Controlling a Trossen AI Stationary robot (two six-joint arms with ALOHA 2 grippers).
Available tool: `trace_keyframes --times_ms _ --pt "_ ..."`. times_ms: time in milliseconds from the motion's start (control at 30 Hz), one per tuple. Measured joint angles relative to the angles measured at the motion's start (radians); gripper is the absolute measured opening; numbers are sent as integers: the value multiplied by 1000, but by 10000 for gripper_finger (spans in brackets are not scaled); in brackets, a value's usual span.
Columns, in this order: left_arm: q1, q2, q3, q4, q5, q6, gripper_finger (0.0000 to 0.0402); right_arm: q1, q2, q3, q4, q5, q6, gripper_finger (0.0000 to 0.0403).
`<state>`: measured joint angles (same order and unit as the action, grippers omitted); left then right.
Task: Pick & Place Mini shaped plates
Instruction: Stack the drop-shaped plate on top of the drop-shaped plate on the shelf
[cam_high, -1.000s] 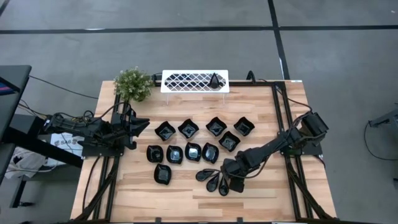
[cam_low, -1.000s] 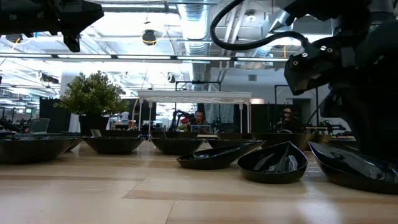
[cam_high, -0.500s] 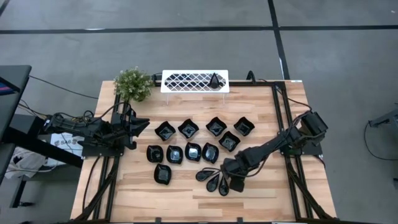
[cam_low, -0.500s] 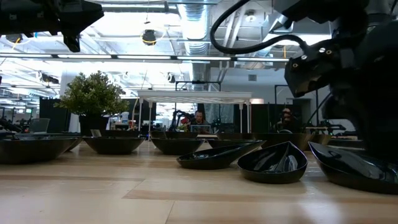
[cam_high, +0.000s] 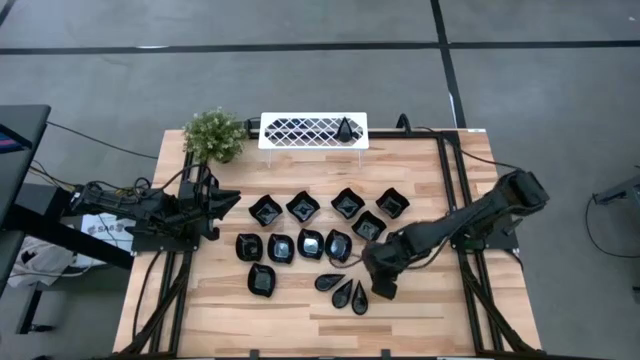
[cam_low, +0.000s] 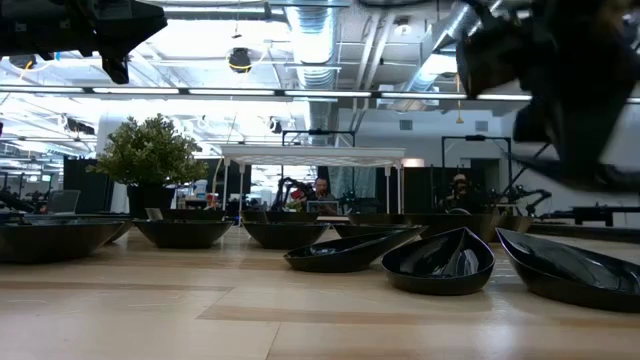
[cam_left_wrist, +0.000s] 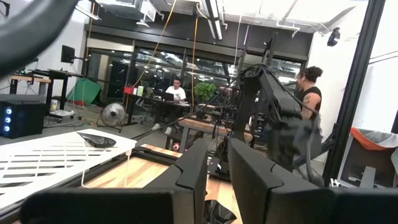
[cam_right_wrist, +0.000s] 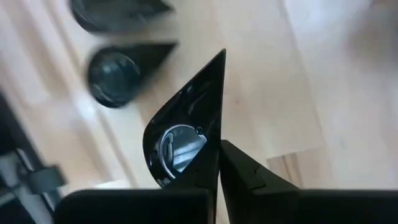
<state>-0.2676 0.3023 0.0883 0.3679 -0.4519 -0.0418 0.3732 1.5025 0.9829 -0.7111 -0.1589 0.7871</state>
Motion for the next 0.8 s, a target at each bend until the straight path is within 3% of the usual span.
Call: trace_keyframes --times_ms 233,400,600,800 --pt "0 0 0 0 0 0 67 -143 -200 1 23 -14 -27 2" --pt "0 0 0 0 0 0 67 -312 -284 2 97 -122 -62 2" --pt "0 0 0 0 0 0 67 -531 -271 41 165 -265 -133 1" --pt "0 0 0 0 0 0 67 -711 -162 225 169 -321 -298 1"
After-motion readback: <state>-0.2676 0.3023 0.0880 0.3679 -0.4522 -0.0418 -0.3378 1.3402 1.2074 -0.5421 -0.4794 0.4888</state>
